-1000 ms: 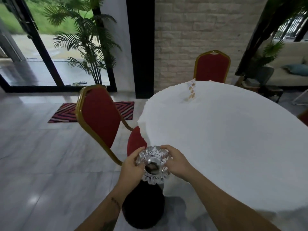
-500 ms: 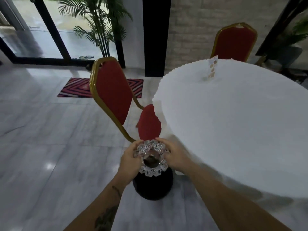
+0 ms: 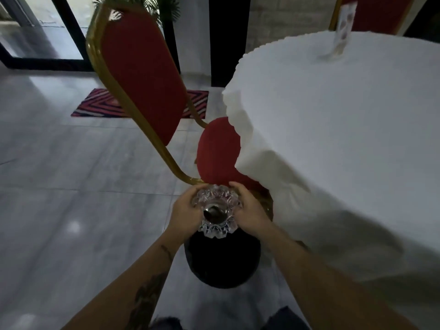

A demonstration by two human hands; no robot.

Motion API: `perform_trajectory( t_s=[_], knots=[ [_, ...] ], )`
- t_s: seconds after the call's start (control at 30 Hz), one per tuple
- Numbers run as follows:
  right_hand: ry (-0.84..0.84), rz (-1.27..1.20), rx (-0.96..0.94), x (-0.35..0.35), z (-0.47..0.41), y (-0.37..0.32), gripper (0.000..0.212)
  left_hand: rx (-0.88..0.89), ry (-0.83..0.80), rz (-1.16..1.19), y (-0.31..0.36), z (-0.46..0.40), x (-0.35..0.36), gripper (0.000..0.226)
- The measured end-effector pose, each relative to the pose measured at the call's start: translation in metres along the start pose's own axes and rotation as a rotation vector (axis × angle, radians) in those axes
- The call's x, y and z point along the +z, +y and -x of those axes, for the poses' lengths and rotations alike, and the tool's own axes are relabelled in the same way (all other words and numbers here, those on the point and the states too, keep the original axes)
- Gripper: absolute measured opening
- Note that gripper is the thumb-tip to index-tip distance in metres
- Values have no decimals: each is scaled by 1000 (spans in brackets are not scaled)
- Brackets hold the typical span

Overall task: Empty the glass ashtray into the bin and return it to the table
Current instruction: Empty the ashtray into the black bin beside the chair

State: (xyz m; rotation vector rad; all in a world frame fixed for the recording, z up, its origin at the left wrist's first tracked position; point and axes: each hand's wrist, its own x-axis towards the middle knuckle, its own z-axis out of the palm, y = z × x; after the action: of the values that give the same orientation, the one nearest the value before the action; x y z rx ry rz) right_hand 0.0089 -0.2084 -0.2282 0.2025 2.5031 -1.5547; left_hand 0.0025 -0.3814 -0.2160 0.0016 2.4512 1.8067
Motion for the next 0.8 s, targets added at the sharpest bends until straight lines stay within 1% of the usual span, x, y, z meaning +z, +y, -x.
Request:
perform_trajectory(
  t_s=[0.1,0.2,0.3,0.37,0.43,0.53,0.6,0.8],
  knots=[
    [11,-84,-30,25,-22,45,53,77,43,-30,-57,-16,20,35],
    [52,-116,-66,48,-42,89,45,159,40,-80,-113,-30,34,51],
    [91,-93,-120,67,-57,131,50,262,33,-160,-159,-39,44,62],
    [102,-56,-131,76,-61,151,57,287,32,-191,-184,-46,49,61],
    [134,-7,-150,85,-64,167,63,273,25,-183,-203,-50,54,59],
    [176,77,-246,93,-62,180,71,258,44,-220,-214,-49,58,58],
    [175,111,-256,92,-56,180,71,230,36,-240,-213,-46,58,58],
    [67,173,-256,81,-56,180,66,198,-12,-365,-208,-49,60,46]
  ],
)
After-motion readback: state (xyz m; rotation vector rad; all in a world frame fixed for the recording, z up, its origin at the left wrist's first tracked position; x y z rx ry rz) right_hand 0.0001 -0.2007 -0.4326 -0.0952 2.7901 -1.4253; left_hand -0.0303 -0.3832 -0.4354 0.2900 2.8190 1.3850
